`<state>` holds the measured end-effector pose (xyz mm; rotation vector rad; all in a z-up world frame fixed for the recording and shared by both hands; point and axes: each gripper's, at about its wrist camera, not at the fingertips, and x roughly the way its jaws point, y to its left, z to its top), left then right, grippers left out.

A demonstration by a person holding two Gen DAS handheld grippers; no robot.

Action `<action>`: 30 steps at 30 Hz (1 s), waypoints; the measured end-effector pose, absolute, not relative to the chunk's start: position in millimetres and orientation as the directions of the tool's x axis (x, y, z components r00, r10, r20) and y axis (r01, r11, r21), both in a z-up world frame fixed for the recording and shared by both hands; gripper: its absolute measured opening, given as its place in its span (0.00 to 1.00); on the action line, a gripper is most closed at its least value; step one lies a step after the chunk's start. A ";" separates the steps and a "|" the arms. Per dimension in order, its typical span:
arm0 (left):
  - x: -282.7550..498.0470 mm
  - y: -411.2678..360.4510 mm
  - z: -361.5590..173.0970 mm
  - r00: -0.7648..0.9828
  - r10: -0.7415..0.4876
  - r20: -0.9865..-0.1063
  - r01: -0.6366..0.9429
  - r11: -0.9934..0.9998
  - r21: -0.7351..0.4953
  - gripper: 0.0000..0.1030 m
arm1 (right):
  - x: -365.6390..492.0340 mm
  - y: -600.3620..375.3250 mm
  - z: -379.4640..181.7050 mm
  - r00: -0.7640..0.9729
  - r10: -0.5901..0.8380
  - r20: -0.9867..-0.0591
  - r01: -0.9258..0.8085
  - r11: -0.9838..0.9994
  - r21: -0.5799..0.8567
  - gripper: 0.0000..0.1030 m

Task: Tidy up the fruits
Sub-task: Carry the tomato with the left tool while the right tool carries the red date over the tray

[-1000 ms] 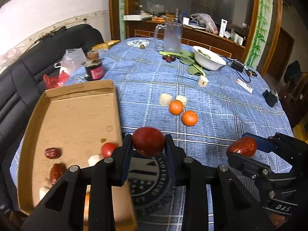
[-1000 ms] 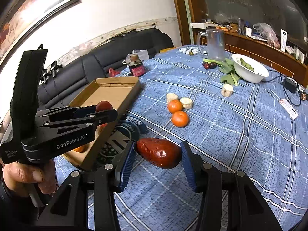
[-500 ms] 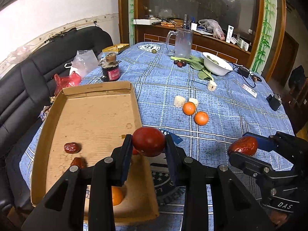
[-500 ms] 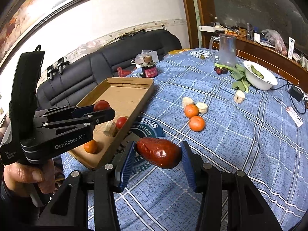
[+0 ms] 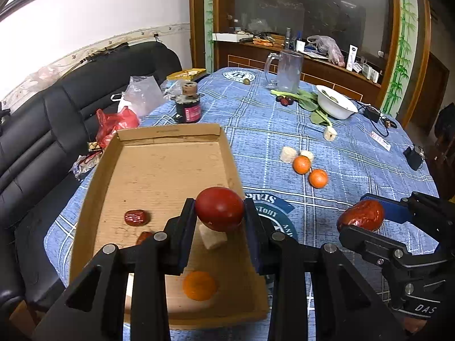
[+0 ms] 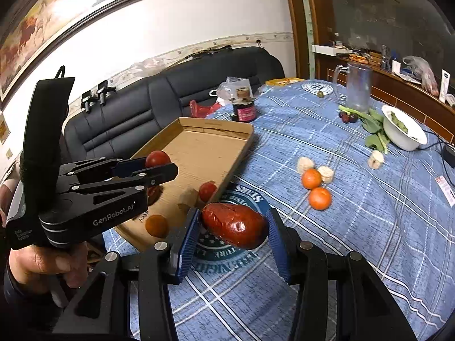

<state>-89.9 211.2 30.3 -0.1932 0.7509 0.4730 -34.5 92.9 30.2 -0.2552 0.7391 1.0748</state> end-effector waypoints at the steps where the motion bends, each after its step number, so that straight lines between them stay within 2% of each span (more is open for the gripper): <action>1: -91.0 212.6 30.2 0.632 0.345 -0.694 -0.481 0.877 -0.002 0.30 | -35.7 95.4 30.7 0.265 0.706 -0.657 -0.869 0.470 0.154 0.47; 19: -100.8 244.9 20.2 0.599 0.357 -0.717 -0.515 0.857 -0.004 0.30 | -42.6 137.4 29.4 0.224 0.717 -0.660 -0.897 0.416 0.147 0.47; 30: -106.2 306.6 22.9 0.575 0.380 -0.725 -0.591 0.805 -0.047 0.30 | -30.5 174.0 27.3 0.194 0.727 -0.658 -0.902 0.396 0.171 0.46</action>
